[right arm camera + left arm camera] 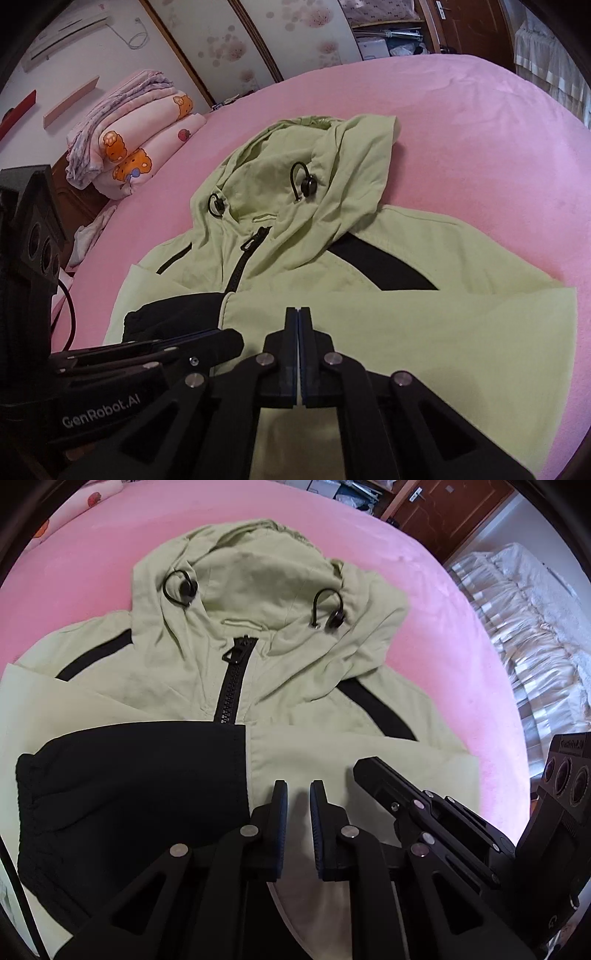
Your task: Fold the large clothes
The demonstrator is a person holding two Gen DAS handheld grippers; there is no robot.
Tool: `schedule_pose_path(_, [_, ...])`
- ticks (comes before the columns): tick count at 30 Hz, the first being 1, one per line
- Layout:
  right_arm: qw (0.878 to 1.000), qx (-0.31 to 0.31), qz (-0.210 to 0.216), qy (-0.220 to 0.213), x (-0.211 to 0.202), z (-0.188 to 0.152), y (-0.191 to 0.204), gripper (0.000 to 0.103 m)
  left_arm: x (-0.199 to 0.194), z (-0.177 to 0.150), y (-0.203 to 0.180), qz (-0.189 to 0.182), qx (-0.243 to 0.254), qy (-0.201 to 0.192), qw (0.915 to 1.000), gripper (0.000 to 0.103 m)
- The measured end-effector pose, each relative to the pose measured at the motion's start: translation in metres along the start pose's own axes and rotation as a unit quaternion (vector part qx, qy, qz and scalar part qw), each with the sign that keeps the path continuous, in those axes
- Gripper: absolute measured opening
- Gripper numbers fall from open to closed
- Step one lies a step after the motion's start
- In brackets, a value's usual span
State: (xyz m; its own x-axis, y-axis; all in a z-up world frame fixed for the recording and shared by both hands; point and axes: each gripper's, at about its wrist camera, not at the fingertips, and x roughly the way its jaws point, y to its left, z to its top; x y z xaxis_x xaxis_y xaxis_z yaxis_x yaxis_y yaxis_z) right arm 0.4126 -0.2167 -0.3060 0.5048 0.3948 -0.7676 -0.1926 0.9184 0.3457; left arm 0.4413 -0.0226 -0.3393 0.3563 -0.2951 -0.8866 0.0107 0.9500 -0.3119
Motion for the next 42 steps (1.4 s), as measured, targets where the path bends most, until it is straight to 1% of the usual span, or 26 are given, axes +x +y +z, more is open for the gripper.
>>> schedule_pose_path(3, [1.0, 0.001, -0.011, 0.026, 0.015, -0.004, -0.006, 0.0, 0.013, 0.001, 0.004, 0.013, -0.004, 0.006, 0.9999, 0.009])
schedule_pose_path(6, [0.999, 0.008, -0.028, 0.04, 0.018, -0.007, -0.02, 0.0, 0.015, 0.001, 0.015, 0.005, -0.025, 0.002, 0.9997, 0.008])
schedule_pose_path(10, [0.998, 0.031, -0.042, 0.032, 0.006, -0.007, -0.05, 0.0, 0.011, 0.002, 0.028, -0.003, -0.05, -0.007, 0.9987, 0.007])
schedule_pose_path(12, [0.997, 0.043, -0.057, 0.025, -0.002, -0.005, -0.065, 0.0, 0.009, 0.001, 0.032, -0.007, -0.06, -0.008, 0.9981, 0.007])
schedule_pose_path(14, [0.995, 0.053, -0.078, 0.018, -0.011, -0.004, -0.08, 0.0, 0.007, 0.001, 0.034, -0.005, -0.06, -0.011, 0.9981, 0.006])
schedule_pose_path(15, [0.994, 0.06, -0.089, 0.014, -0.016, -0.003, -0.089, 0.0, 0.004, 0.0, 0.034, -0.001, -0.058, -0.016, 0.9982, 0.006])
schedule_pose_path(17, [0.991, 0.082, -0.107, 0.004, -0.026, -0.002, -0.106, 0.0, -0.005, 0.0, 0.034, 0.022, -0.053, -0.031, 0.9979, 0.007])
schedule_pose_path(18, [0.988, 0.094, -0.12, 0.0, -0.031, -0.002, -0.116, 0.0, -0.008, 0.001, 0.036, 0.029, -0.051, -0.035, 0.9977, 0.007])
schedule_pose_path(21, [0.983, 0.124, -0.134, -0.01, -0.045, -0.005, -0.14, 0.0, -0.014, 0.002, 0.055, 0.056, -0.066, -0.038, 0.9956, 0.007])
schedule_pose_path(23, [0.981, 0.135, -0.141, -0.012, -0.05, -0.007, -0.15, 0.0, -0.016, 0.003, 0.072, 0.058, -0.089, -0.037, 0.9936, 0.007])
schedule_pose_path(26, [0.979, 0.135, -0.151, -0.013, -0.055, -0.011, -0.155, 0.0, -0.019, 0.0, 0.102, 0.036, -0.138, -0.045, 0.9888, 0.007])
schedule_pose_path(27, [0.979, 0.133, -0.156, -0.012, -0.056, -0.012, -0.156, 0.0, -0.019, -0.001, 0.108, 0.041, -0.143, -0.045, 0.9878, 0.007])
schedule_pose_path(29, [0.977, 0.131, -0.167, -0.012, -0.059, -0.013, -0.157, 0.0, -0.019, -0.003, 0.119, 0.068, -0.145, -0.046, 0.9859, 0.007])
schedule_pose_path(30, [0.976, 0.131, -0.173, -0.013, -0.061, -0.013, -0.158, 0.0, -0.021, -0.002, 0.125, 0.071, -0.147, -0.047, 0.9854, 0.007])
schedule_pose_path(32, [0.977, 0.137, -0.164, -0.015, -0.068, -0.015, -0.162, 0.0, -0.028, -0.004, 0.136, 0.063, -0.158, -0.051, 0.9842, 0.007])
schedule_pose_path(35, [0.979, 0.128, -0.154, -0.022, -0.082, -0.015, -0.157, 0.0, -0.044, -0.004, 0.136, 0.074, -0.145, -0.061, 0.9848, 0.007])
schedule_pose_path(36, [0.981, 0.122, -0.151, -0.024, -0.087, -0.015, -0.152, 0.0, -0.05, -0.005, 0.133, 0.076, -0.141, -0.064, 0.985, 0.007])
schedule_pose_path(38, [0.983, 0.114, -0.139, -0.027, -0.097, -0.017, -0.142, 0.0, -0.062, -0.01, 0.123, 0.065, -0.136, -0.068, 0.9863, 0.007])
schedule_pose_path(39, [0.985, 0.113, -0.131, -0.028, -0.103, -0.019, -0.135, 0.0, -0.067, -0.01, 0.114, 0.06, -0.132, -0.069, 0.9871, 0.007])
schedule_pose_path(42, [0.988, 0.115, -0.098, -0.027, -0.119, -0.029, -0.112, 0.0, -0.083, -0.026, 0.091, 0.059, -0.109, -0.072, 0.9897, 0.007])
